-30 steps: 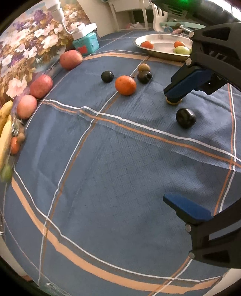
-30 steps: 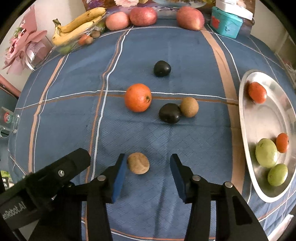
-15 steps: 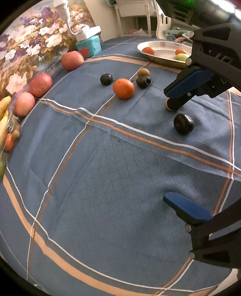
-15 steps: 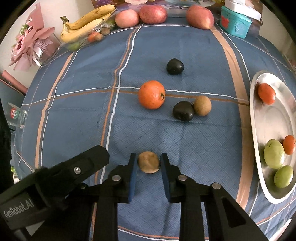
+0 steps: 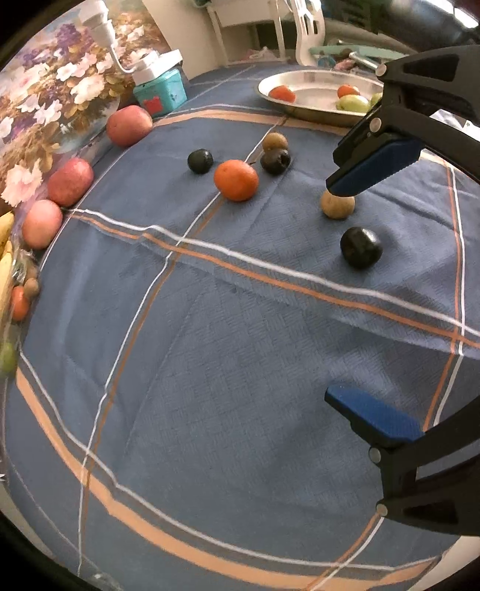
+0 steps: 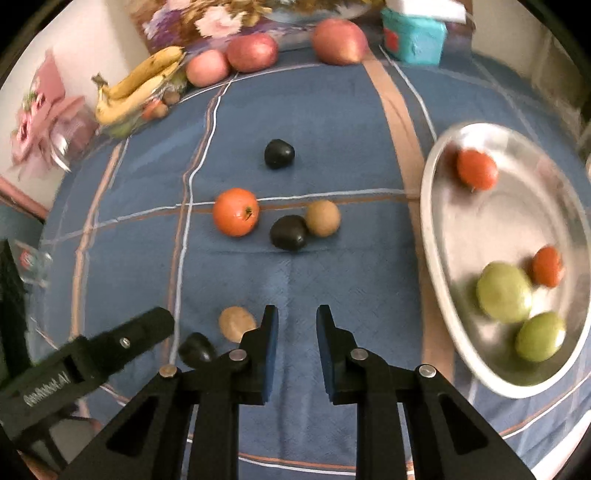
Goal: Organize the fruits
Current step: 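Lift the kiwi with the right tool while the left tool grasps a black plum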
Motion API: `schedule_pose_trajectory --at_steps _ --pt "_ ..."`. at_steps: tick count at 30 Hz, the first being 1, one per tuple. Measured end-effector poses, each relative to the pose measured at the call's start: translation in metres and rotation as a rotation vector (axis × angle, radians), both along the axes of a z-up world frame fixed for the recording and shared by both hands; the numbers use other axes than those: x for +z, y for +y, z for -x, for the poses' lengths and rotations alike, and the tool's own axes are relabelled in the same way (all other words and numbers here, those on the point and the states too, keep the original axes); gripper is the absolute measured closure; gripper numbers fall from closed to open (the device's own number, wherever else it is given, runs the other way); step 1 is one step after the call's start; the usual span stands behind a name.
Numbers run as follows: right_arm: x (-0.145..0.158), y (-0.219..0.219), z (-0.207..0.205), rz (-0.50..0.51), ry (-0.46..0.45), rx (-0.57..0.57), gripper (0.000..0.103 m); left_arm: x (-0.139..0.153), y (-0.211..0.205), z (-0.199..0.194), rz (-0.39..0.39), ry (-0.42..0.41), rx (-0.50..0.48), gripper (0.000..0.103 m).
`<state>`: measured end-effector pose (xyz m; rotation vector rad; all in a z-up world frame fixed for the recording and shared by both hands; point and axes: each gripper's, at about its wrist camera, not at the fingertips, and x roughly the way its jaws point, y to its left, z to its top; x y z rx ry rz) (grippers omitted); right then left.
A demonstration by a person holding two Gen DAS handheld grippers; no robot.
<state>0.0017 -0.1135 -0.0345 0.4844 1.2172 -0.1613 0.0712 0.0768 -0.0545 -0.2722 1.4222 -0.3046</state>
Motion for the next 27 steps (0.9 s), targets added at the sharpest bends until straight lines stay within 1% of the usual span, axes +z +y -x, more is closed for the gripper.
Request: schedule_pose_trajectory --at_steps 4,5,6,8,11,15,17,19,20,21,24,27 --pt "-0.006 0.009 -0.009 -0.037 0.002 0.015 0.079 0.005 0.01 -0.003 -0.074 -0.039 0.053 0.001" --pt "-0.007 0.011 -0.011 -0.042 -0.001 0.018 0.075 0.006 0.013 -0.004 -0.082 -0.044 0.061 0.001" --pt "-0.008 0.015 -0.014 -0.048 -0.004 0.021 0.069 0.007 0.014 -0.004 -0.09 -0.049 0.067 0.001" --pt "-0.009 0.02 -0.018 -0.058 -0.007 0.031 0.064 0.009 0.015 -0.005 -0.118 -0.06 0.066 0.001" --pt "-0.012 0.028 -0.022 -0.04 0.012 0.053 0.064 0.008 0.011 -0.005 -0.154 -0.066 0.049 0.001" --pt "-0.016 0.039 -0.031 0.016 0.04 0.087 0.064 0.007 0.01 -0.008 -0.15 -0.058 0.057 0.001" --pt "-0.016 0.04 -0.033 0.031 0.045 0.091 0.064 0.006 0.008 -0.01 -0.149 -0.055 0.062 0.001" --pt "-0.015 0.041 -0.035 0.04 0.043 0.094 0.071 0.006 0.01 -0.01 -0.144 -0.056 0.059 0.001" --pt "-0.013 0.04 -0.034 0.034 0.038 0.094 0.078 0.006 0.009 -0.01 -0.141 -0.056 0.055 0.001" --pt "-0.011 0.038 -0.032 0.024 0.03 0.09 0.081 0.005 0.008 -0.011 -0.135 -0.056 0.047 0.001" --pt "-0.004 0.033 -0.028 0.038 0.017 0.081 0.081 0.005 0.006 -0.008 -0.112 -0.05 0.03 0.001" --pt "-0.003 0.026 -0.024 0.029 0.01 0.066 0.081 0.005 0.002 -0.007 -0.113 -0.052 0.013 0.001"
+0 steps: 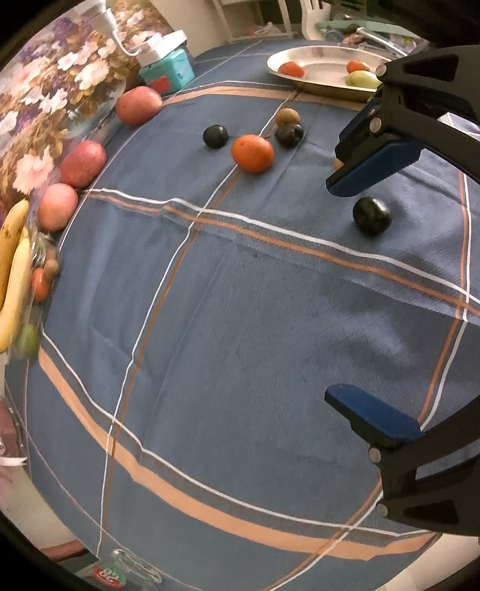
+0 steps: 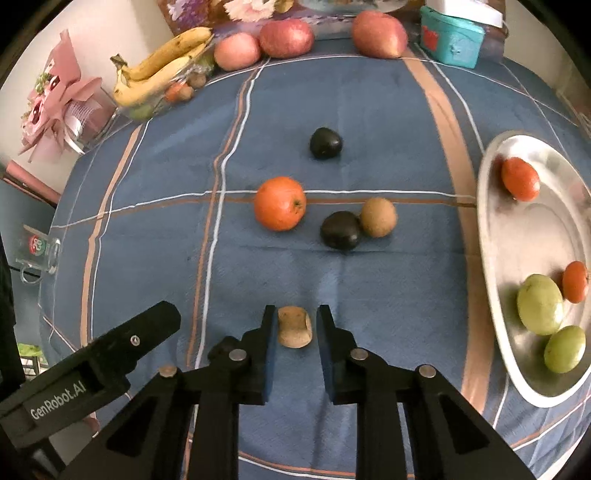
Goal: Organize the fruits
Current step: 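Lift the kiwi with the right tool while the left tool grasps a black plum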
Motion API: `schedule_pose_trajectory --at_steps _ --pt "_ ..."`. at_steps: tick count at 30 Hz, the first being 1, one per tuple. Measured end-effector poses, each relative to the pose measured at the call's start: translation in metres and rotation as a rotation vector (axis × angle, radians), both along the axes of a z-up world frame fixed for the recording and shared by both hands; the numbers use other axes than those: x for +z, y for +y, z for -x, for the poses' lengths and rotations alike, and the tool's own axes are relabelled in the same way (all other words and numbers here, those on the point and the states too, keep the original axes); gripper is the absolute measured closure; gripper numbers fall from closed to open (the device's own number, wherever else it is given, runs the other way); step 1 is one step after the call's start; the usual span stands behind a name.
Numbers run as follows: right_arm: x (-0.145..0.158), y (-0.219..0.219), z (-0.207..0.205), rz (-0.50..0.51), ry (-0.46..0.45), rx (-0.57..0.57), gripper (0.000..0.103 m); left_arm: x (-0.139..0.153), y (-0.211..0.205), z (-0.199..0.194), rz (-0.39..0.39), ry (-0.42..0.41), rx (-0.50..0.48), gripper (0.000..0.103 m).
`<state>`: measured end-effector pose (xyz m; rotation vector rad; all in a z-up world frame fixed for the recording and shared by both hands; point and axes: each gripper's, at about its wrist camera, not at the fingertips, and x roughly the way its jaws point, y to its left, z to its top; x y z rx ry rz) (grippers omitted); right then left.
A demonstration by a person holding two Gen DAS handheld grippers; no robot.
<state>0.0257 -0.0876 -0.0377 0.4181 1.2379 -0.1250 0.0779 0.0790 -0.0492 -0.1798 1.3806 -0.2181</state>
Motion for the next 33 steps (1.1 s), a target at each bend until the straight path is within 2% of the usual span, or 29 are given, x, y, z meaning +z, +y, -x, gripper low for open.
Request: schedule_pose_trajectory --at_steps 5,9,17,21,24,29,32,33 --pt "-0.006 0.001 0.001 -0.047 -0.001 0.008 0.081 -0.004 0.0 0.0 -0.004 0.01 0.009 0.001" --pt "-0.011 0.01 -0.003 -0.04 0.02 0.034 0.074 -0.003 -0.001 -0.001 -0.009 0.014 0.003 0.001" --pt "-0.012 0.02 -0.012 -0.029 0.036 0.049 0.077 -0.005 -0.002 0.0 0.011 0.02 0.003 0.001" --pt "-0.004 0.01 -0.007 -0.025 0.016 0.01 0.077 -0.006 -0.004 0.002 0.033 0.025 0.0 0.001" --pt "0.003 -0.007 0.002 0.031 0.008 -0.056 0.077 -0.005 -0.011 0.005 0.027 0.02 -0.025 0.001" --pt "0.013 -0.035 0.018 0.056 -0.016 -0.152 0.077 -0.007 -0.036 0.014 -0.008 0.026 -0.126 0.013" --pt "0.017 -0.048 0.022 0.026 -0.036 -0.188 0.077 -0.009 -0.055 0.023 -0.026 0.031 -0.197 0.019" --pt "0.018 -0.051 0.023 0.021 -0.041 -0.192 0.077 -0.01 -0.062 0.026 -0.029 0.032 -0.22 0.025"
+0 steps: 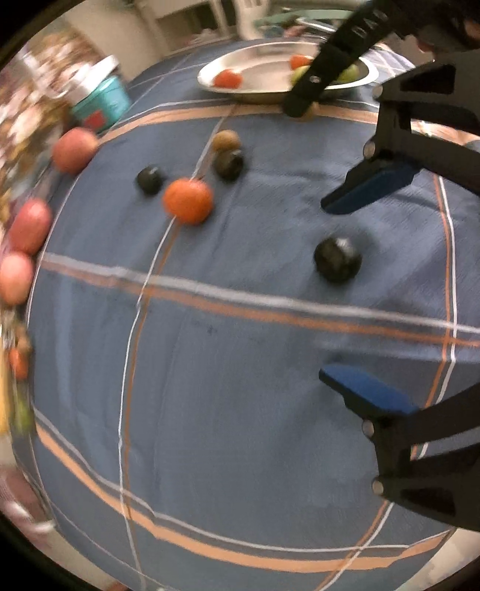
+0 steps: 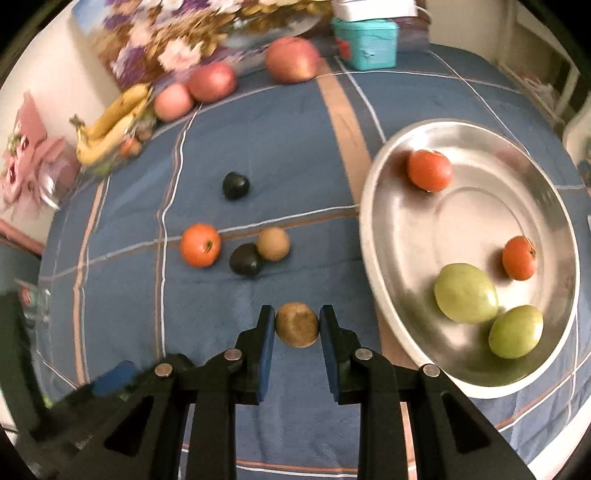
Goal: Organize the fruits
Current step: 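Lift the kiwi with the right tool while the left tool grasps a black plum, then lower kiwi and black plum into the steel bowl and open both tools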
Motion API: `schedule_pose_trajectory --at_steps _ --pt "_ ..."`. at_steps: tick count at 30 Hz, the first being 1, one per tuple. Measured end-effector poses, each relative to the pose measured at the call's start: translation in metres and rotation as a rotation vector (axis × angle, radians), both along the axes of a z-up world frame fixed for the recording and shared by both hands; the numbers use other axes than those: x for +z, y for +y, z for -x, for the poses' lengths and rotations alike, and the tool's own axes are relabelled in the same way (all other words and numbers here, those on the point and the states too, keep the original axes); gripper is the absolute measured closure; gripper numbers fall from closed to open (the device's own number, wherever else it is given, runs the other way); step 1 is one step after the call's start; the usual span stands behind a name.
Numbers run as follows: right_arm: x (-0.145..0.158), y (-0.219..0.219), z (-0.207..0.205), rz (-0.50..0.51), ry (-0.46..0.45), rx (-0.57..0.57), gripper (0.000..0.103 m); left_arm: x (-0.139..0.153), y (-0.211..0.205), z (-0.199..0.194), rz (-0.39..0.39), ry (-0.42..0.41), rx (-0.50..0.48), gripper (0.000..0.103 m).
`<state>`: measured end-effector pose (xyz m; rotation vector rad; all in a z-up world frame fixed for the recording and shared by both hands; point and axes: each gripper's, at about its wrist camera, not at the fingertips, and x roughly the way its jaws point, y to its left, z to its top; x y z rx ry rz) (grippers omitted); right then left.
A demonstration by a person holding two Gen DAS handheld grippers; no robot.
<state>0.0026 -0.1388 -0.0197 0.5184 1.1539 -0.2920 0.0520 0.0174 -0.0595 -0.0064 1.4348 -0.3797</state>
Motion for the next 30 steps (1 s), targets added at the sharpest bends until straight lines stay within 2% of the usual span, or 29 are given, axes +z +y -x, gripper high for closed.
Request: schedule_pose_trajectory --at_steps 2,6,9,15,20,25,30 --pt "0.001 -0.003 0.0 0.007 -0.003 -0.001 0.077 -0.001 -0.009 0.003 -0.007 0.002 -0.029 0.04" --pt "0.003 -0.006 0.005 0.007 -0.011 0.002 0.077 -0.002 -0.023 0.009 -0.045 -0.019 -0.061 0.054" --pt "0.007 -0.009 0.009 0.005 -0.018 0.003 0.077 0.0 -0.029 0.011 -0.047 -0.026 -0.059 0.072" --pt "0.015 -0.016 0.016 -0.012 -0.042 -0.008 0.077 0.01 -0.009 0.003 0.019 -0.024 -0.008 0.074" --pt "0.027 -0.033 0.025 -0.034 -0.092 -0.054 0.077 0.027 -0.006 0.004 0.063 -0.074 -0.012 0.074" --pt "0.042 -0.069 0.04 0.034 -0.123 -0.182 0.077 0.052 -0.032 0.009 0.135 -0.152 -0.084 0.074" --pt "0.03 -0.11 0.059 0.076 -0.066 -0.327 0.077 0.065 -0.084 0.023 0.181 -0.204 -0.209 0.074"
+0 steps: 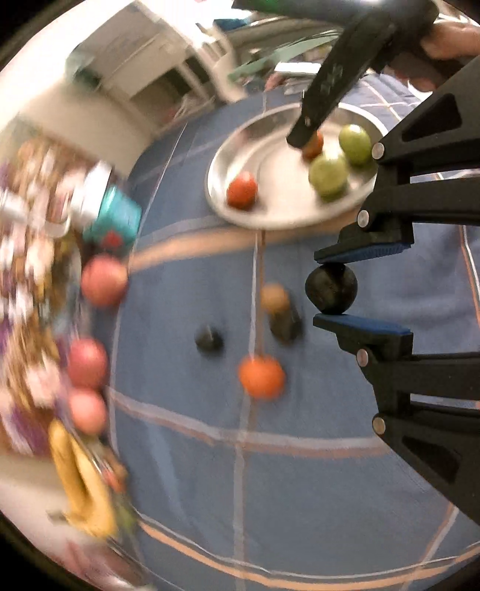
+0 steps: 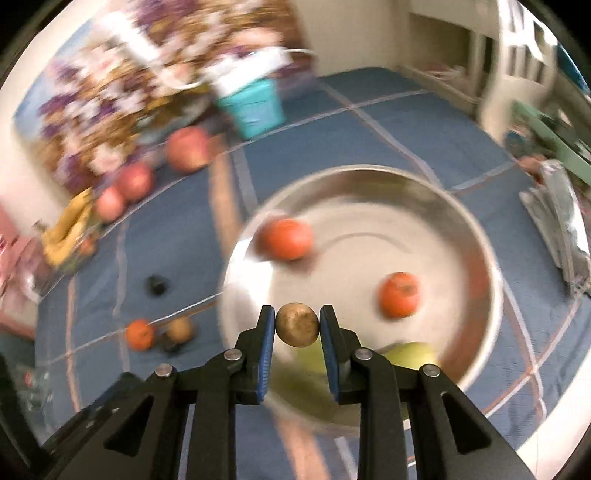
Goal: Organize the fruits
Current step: 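Lower kiwi and black plum into the steel bowl and open both tools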
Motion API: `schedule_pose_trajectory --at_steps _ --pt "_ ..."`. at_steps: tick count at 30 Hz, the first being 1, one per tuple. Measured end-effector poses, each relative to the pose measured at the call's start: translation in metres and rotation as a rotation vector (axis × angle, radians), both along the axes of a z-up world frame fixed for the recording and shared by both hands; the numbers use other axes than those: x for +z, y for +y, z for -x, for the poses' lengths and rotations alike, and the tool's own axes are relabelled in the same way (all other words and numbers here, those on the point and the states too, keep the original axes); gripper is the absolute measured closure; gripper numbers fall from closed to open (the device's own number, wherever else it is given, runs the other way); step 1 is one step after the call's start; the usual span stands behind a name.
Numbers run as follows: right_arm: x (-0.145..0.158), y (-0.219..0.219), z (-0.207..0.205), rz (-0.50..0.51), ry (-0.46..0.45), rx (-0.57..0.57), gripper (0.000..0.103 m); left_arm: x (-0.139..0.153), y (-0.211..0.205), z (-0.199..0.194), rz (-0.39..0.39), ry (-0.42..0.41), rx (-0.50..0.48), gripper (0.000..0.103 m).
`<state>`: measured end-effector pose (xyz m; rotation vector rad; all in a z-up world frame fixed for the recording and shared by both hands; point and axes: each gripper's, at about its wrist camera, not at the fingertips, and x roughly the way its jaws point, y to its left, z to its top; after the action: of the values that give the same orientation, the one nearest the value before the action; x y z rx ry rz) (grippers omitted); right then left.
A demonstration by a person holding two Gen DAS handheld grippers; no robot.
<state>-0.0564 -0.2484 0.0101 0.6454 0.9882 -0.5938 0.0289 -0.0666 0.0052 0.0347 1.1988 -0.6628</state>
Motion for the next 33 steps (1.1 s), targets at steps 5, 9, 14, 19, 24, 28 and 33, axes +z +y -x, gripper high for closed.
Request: schedule_pose_trajectory --at_steps 5,9,14,19,24,28,33 --pt "-0.011 -0.024 0.013 -0.017 0.017 -0.073 0.077 0.003 -0.057 0.008 -0.006 -0.074 -0.127 0.074" --pt "-0.014 -0.032 0.016 -0.007 0.012 -0.095 0.077 -0.004 -0.088 0.006 -0.005 -0.076 -0.185 0.072" --pt "-0.017 -0.039 0.015 0.002 0.011 -0.097 0.075 -0.011 -0.102 0.003 -0.018 -0.077 -0.204 0.052" --pt "-0.021 -0.045 0.016 0.005 0.015 -0.113 0.063 -0.01 -0.096 0.0 -0.029 -0.074 -0.187 0.047" --pt "-0.019 -0.041 0.017 0.023 0.016 -0.108 0.027 -0.008 -0.076 -0.012 -0.077 -0.077 -0.121 0.021" --pt "-0.014 -0.032 0.01 0.053 -0.009 -0.065 0.013 -0.01 -0.048 -0.032 -0.162 -0.088 -0.002 0.0" --pt "-0.012 -0.014 -0.003 0.09 0.002 0.014 0.004 -0.012 -0.009 -0.055 -0.237 -0.107 0.14 0.0"
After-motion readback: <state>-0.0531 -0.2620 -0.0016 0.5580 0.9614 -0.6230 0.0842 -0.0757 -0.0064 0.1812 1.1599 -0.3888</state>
